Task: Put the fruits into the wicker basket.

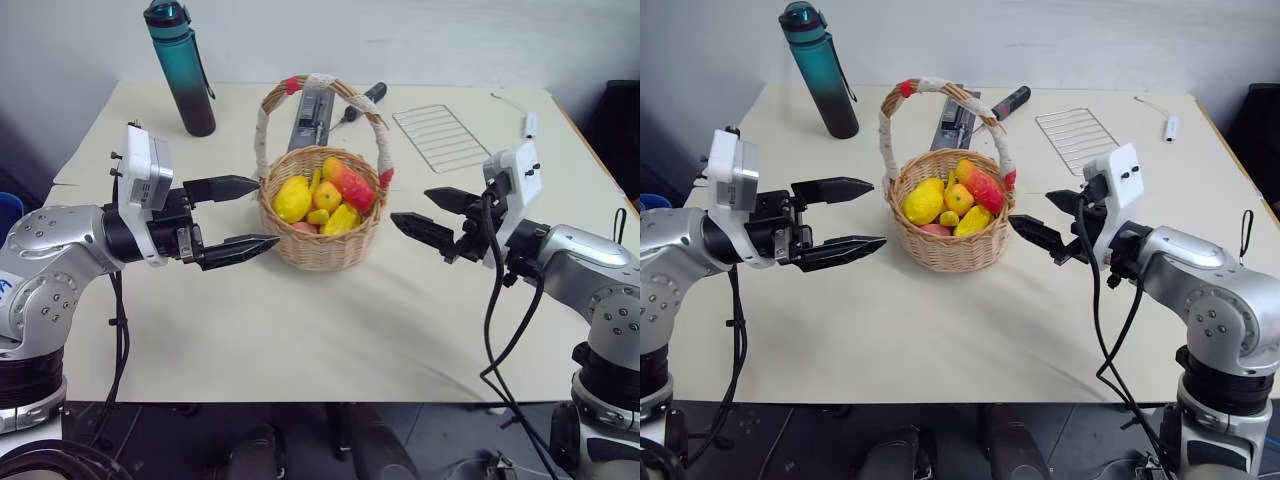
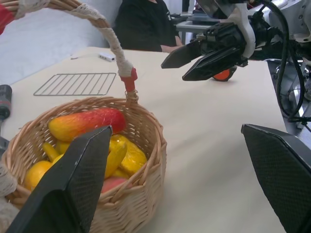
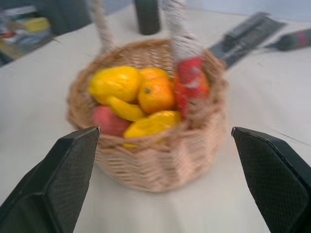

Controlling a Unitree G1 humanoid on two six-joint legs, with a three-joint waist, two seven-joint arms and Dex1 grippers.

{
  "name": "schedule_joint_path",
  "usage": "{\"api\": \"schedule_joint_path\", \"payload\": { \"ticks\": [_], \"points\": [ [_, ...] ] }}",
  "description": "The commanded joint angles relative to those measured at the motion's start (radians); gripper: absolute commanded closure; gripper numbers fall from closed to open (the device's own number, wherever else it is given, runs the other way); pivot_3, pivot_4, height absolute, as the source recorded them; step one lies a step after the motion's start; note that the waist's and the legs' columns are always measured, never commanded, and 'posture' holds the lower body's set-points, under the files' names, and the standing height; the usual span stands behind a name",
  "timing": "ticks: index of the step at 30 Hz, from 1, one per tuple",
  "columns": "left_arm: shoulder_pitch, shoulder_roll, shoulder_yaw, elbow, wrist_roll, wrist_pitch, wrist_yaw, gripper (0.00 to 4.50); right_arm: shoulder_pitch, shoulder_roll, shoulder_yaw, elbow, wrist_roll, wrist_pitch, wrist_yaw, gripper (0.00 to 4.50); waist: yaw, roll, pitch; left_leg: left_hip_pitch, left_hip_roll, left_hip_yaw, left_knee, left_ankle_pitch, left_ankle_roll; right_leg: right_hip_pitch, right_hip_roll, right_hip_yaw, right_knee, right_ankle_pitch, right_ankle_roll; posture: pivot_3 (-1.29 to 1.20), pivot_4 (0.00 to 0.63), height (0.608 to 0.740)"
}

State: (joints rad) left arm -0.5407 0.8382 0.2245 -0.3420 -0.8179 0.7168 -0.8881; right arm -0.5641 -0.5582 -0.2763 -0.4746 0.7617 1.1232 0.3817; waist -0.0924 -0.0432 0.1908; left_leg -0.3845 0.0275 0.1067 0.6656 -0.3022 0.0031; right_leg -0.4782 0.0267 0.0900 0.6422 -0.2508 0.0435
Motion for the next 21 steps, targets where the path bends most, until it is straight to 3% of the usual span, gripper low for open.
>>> {"api": "schedule_joint_path", "payload": {
  "ticks": [1,6,10,12,21],
  "points": [
    [-0.032,-0.005,0.000,-0.004,0.009,-0.026,-0.004,0.00,-0.045,0.057,0.059,0.038,-0.069,-0.093,-0.053,0.03,-0.008,0.000,0.000,0.001,0.000,0.000,0.000,0.002,-0.001,0.000,0.000,0.000,0.000,0.002,-0.001,0.00,0.150,0.740],
    [-0.057,-0.019,-0.020,0.000,0.015,-0.029,0.000,0.00,-0.118,0.176,0.208,0.176,-0.213,-0.251,-0.087,0.03,-0.020,0.000,0.000,0.001,0.000,-0.001,-0.001,0.005,-0.002,-0.001,0.001,0.000,0.003,0.003,-0.003,0.00,0.150,0.740],
    [-0.066,-0.023,-0.023,0.003,0.015,-0.027,0.002,0.00,-0.170,0.250,0.249,0.306,-0.295,-0.363,-0.103,0.20,-0.018,0.000,0.000,0.000,0.001,-0.002,-0.001,0.005,-0.003,-0.003,0.001,-0.001,0.006,0.004,-0.003,0.00,0.150,0.740],
    [-0.063,-0.025,-0.022,0.000,0.015,-0.025,0.005,0.00,-0.176,0.269,0.259,0.346,-0.324,-0.410,-0.097,0.64,-0.017,0.000,0.000,-0.001,0.001,-0.002,-0.001,0.005,-0.003,-0.003,0.001,-0.001,0.005,0.004,-0.003,0.00,0.150,0.740],
    [-0.049,-0.029,-0.020,-0.014,0.010,-0.020,0.014,0.00,-0.145,0.285,0.256,0.329,-0.361,-0.484,-0.067,3.67,-0.016,0.000,0.000,-0.002,0.001,-0.002,-0.001,0.004,-0.002,-0.003,0.000,-0.001,0.004,0.004,-0.003,0.00,0.150,0.740]
  ]
}}
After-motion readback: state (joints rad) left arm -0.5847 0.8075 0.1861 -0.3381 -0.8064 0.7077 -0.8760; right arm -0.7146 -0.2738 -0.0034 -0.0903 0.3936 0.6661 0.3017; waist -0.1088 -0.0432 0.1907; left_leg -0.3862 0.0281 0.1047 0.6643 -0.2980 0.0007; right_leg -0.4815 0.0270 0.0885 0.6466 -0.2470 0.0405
